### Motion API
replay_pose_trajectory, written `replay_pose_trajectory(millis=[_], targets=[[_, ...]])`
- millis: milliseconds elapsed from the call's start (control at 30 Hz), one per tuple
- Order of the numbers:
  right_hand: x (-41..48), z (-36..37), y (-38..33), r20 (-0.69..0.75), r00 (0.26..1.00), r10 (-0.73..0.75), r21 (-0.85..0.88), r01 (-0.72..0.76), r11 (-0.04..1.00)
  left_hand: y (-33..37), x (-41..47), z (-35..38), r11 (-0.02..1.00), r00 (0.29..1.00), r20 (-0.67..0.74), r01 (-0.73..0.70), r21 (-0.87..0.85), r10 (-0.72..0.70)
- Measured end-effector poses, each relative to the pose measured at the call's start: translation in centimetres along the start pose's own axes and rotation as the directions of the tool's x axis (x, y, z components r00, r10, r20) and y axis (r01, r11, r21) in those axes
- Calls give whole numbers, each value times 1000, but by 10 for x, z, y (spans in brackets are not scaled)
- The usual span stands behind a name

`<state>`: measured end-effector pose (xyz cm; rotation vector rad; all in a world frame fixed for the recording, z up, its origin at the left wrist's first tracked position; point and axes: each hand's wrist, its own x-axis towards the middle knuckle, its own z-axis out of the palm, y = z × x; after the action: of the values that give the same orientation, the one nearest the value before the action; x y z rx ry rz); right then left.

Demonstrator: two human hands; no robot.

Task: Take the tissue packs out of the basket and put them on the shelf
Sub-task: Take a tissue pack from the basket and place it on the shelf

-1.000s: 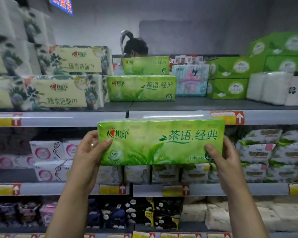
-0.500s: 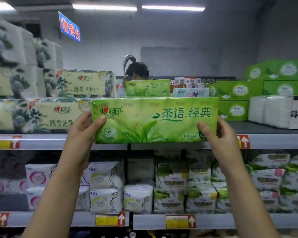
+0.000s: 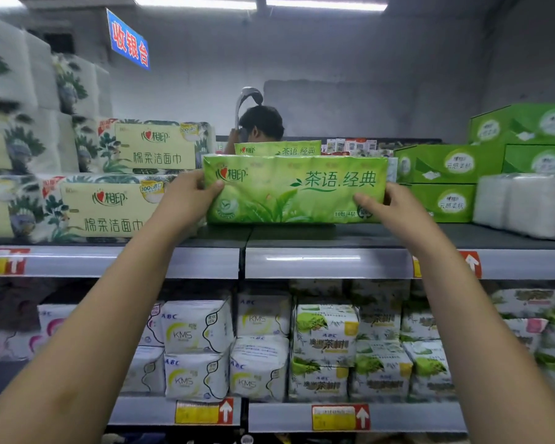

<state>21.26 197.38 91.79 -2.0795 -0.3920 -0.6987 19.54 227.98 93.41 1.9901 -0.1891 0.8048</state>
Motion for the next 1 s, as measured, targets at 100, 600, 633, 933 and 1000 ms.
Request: replay_pose_trajectory(millis=[100,600,633,933,1000], targets=[[6,5,2,0,998,69,2,-69,998,-3,9,11,984,999,-19,50,170,-48],[27,34,0,41,961,273,-80,-270,960,-17,16,35,757,991,-99,134,640,-91],[29,36,-1,45,961,274,-93,-270,958,-18,16,35,757,988,-119,148,636,-93],[43,48,2,14,964,266,-242,-255,936,-22,20,32,647,985,-171,110,755,33],[45,50,4,22,970,244,-277,-229,933,-25,20,31,648,981,-183,100,755,61]])
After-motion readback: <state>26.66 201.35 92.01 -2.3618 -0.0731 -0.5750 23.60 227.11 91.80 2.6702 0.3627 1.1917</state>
